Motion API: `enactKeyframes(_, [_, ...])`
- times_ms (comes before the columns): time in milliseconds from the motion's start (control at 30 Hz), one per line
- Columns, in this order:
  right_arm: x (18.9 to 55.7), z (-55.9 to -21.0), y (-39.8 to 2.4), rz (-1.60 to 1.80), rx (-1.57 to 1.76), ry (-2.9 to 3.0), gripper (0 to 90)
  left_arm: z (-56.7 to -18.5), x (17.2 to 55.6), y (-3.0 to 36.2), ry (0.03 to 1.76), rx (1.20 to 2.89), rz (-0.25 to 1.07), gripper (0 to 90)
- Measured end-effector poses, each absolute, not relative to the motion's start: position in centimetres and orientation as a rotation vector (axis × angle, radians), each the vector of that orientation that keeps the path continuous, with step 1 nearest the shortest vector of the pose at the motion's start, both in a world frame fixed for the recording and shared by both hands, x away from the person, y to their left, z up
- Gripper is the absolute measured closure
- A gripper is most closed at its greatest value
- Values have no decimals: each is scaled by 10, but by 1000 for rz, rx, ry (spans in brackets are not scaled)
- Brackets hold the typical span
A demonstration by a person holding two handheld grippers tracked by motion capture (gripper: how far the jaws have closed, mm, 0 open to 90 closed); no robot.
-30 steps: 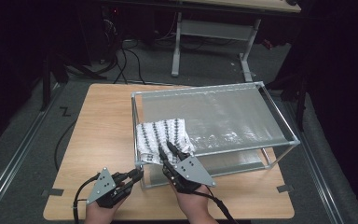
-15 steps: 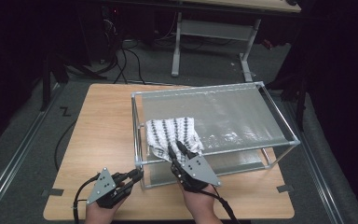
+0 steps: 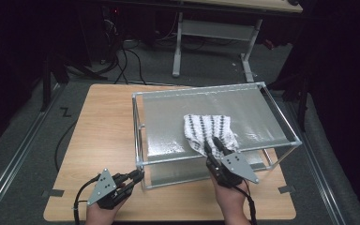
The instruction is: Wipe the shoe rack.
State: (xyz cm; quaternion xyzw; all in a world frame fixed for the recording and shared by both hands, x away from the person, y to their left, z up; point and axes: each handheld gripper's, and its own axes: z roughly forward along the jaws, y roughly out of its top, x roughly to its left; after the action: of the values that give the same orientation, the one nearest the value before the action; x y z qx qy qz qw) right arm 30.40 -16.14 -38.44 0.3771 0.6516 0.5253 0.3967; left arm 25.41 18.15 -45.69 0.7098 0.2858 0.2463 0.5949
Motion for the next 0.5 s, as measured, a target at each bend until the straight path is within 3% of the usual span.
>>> enactKeyframes(500, [322, -383, -242, 1239, 1064, 1544, 601, -457, 254, 182, 662, 1648, 575, 807])
